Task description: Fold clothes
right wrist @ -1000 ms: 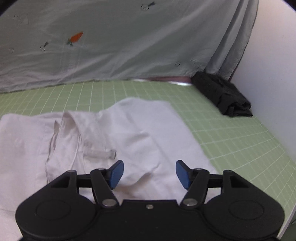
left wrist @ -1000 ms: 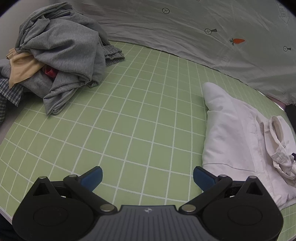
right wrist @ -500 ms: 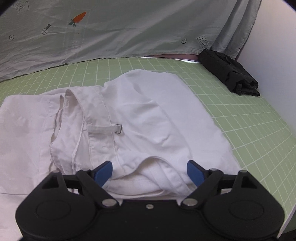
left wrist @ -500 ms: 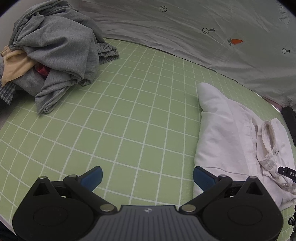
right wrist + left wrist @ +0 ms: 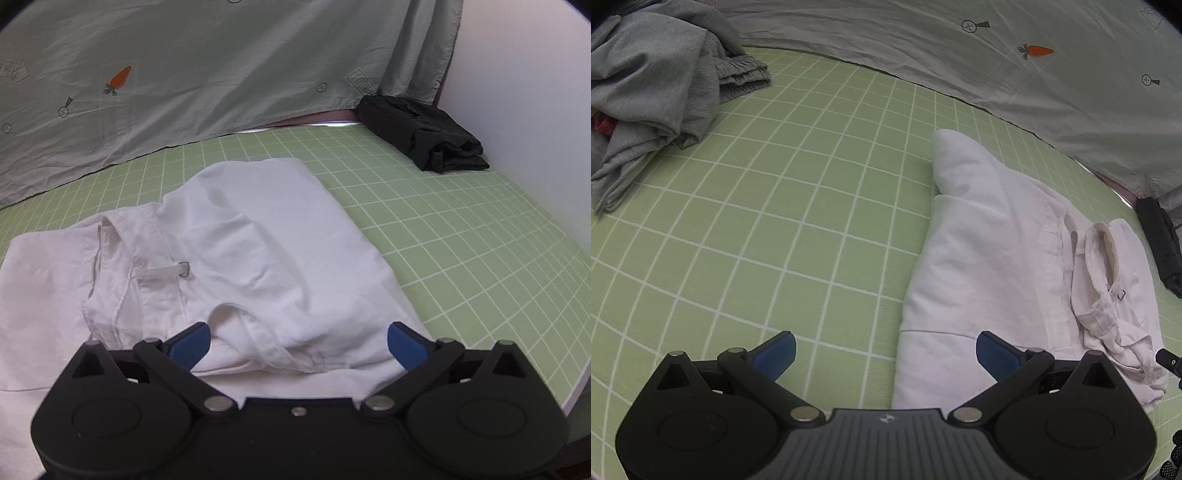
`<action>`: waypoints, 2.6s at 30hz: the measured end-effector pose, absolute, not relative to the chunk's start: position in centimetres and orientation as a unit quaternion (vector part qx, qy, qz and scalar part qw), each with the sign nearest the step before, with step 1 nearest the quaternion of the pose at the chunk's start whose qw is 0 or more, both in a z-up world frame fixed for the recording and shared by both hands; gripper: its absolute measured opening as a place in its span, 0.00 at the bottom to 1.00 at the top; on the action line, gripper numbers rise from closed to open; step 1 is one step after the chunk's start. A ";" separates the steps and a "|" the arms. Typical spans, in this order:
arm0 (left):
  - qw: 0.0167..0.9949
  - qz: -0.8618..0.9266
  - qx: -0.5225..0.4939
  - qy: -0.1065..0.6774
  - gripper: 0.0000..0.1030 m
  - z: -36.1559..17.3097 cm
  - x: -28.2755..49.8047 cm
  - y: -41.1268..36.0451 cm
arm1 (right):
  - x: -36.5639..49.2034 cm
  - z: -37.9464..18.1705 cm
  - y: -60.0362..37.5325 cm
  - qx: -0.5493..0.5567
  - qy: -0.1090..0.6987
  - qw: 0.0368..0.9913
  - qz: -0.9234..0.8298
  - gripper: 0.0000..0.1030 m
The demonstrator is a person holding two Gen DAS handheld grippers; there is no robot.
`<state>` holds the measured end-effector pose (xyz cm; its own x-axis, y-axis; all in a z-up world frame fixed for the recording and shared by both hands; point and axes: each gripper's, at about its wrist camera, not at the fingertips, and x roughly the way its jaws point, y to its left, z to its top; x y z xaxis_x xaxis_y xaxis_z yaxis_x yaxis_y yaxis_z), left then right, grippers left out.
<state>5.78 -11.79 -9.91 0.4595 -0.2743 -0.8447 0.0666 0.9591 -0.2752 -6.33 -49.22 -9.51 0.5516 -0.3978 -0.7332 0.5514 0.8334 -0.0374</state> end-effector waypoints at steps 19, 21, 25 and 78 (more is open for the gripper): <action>0.818 -0.183 -0.095 0.537 0.59 -12.3 9.2 -14.5 | -8.8 -10.8 -48.9 0.129 0.413 0.852 -0.296 1.00; 0.818 -0.182 -0.091 0.539 0.53 -12.2 9.4 -14.7 | -9.2 -10.9 -48.6 0.128 0.414 0.852 -0.294 1.00; 0.812 -0.169 -0.134 0.542 0.29 -12.0 9.5 -14.1 | -9.8 -11.3 -48.8 0.141 0.415 0.851 -0.288 1.00; 0.844 -0.124 -0.252 0.456 0.89 -0.4 4.1 -37.1 | -6.5 -12.2 -69.4 0.144 0.380 0.908 -0.102 1.00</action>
<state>4.05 -37.13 -0.40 0.5528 -0.4392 -0.7082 -0.0200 0.8426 -0.5382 -6.46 -69.44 -12.19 0.6903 -0.0752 -0.7196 0.2942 0.9378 0.1842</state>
